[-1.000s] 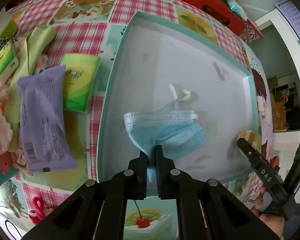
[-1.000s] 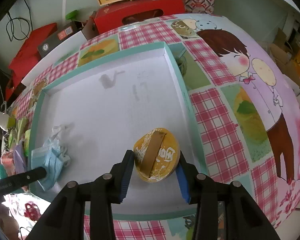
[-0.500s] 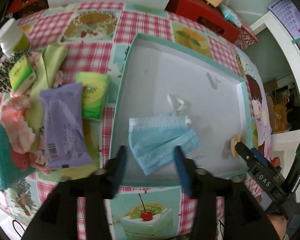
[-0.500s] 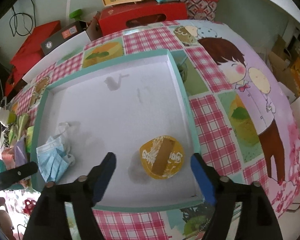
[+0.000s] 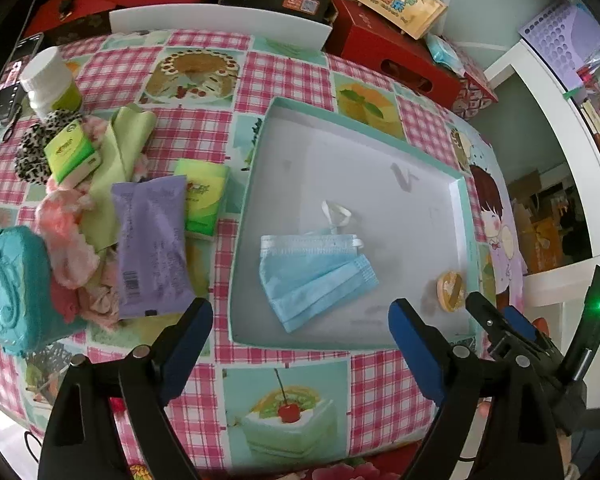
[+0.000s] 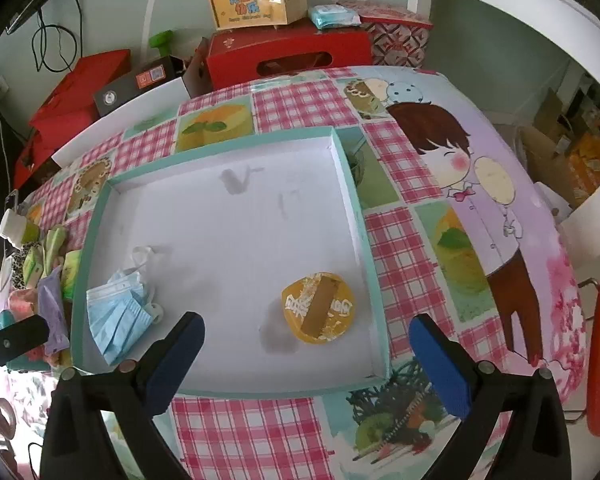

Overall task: Organize soft objects
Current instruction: 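Move both tools back toward the pile of items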

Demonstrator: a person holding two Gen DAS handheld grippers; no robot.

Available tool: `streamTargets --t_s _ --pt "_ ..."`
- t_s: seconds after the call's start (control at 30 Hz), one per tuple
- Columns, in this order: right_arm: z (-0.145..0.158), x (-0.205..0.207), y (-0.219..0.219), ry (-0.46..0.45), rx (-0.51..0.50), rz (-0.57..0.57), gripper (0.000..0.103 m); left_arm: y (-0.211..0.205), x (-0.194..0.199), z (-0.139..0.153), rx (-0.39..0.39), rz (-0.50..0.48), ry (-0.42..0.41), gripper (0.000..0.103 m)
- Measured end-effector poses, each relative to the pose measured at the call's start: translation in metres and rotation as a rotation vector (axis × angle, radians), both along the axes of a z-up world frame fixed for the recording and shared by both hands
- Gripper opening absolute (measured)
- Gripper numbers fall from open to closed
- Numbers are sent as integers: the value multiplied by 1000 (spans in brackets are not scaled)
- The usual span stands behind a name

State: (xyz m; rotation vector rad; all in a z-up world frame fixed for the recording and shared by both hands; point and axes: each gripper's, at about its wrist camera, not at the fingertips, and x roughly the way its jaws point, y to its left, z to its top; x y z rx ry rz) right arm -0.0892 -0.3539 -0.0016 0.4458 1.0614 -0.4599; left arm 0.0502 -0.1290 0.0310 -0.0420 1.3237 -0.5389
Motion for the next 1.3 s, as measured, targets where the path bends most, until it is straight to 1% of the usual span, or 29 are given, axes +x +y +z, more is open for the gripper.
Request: streamTargets --t_s 0.07,0.1,0.13,0.27,0.4,0.53,0.63,0.77,0.93,1.17,1.3 --pt "4 -1 1 1 -6 -3 103 4 -1 3 -23 7 -4 91" --pt "7 -2 1 1 -10 -3 103 7 -3 5 -30 10 -10 95" --pt "8 -2 2 -1 -10 -4 103 9 -3 7 -33 12 -17 97" --pt "18 -2 4 -9 -16 -3 103 17 -3 19 -21 23 -65 97" --pt "30 0 11 -32 -30 17 103 33 0 37 -49 62 -136 98" --pt "40 3 21 -52 -45 43 103 60 7 57 -88 119 -197 98" --pt "46 8 31 -58 -48 58 103 84 15 70 -86 159 -226 98" --pt "52 17 46 -68 -44 85 103 112 22 79 -82 202 -250 98" --pt "61 31 71 -79 -59 146 103 144 29 79 -43 261 -265 98" --pt "62 50 102 -91 -22 214 103 177 37 67 -21 322 -241 98" --pt "60 63 123 -94 0 268 103 190 44 57 20 338 -232 98"
